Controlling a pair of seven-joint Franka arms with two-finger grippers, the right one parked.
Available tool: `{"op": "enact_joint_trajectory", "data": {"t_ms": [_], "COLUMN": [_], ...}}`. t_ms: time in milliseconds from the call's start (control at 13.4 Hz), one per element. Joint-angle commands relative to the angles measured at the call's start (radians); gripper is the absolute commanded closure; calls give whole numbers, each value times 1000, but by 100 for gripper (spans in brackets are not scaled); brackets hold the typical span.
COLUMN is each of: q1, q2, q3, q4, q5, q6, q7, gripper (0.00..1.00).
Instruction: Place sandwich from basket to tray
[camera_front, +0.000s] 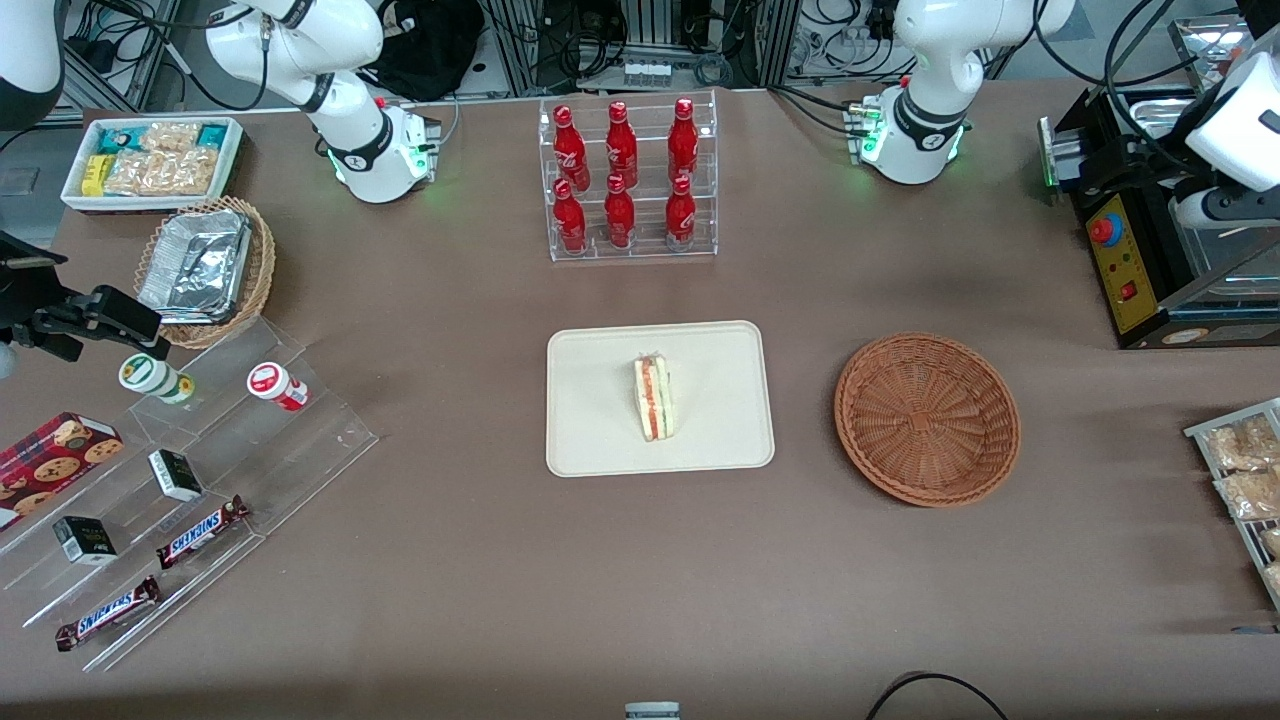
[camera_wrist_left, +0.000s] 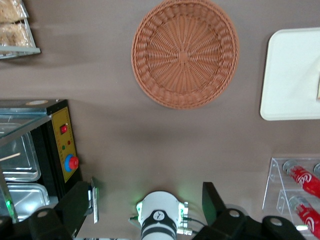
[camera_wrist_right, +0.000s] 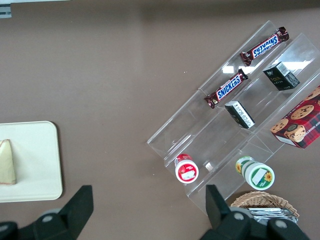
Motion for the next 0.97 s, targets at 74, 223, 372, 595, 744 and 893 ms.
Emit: {"op": "enact_joint_trajectory", "data": {"t_ms": [74, 223, 372, 595, 744, 893], "q1": [-11, -11, -8, -1, -1, -1], "q2": [27, 54, 88, 99, 100, 99], "q3": [-1, -1, -1, -1, -1, -1], "q4": [28, 62, 105, 114, 116, 114], "q5": [1, -2, -1, -1, -8, -2], "q6": [37, 57, 57, 58, 64, 63], "q7": [-23, -22, -28, -22, -19, -22], "gripper": [0, 0, 0, 0, 0, 0]}}
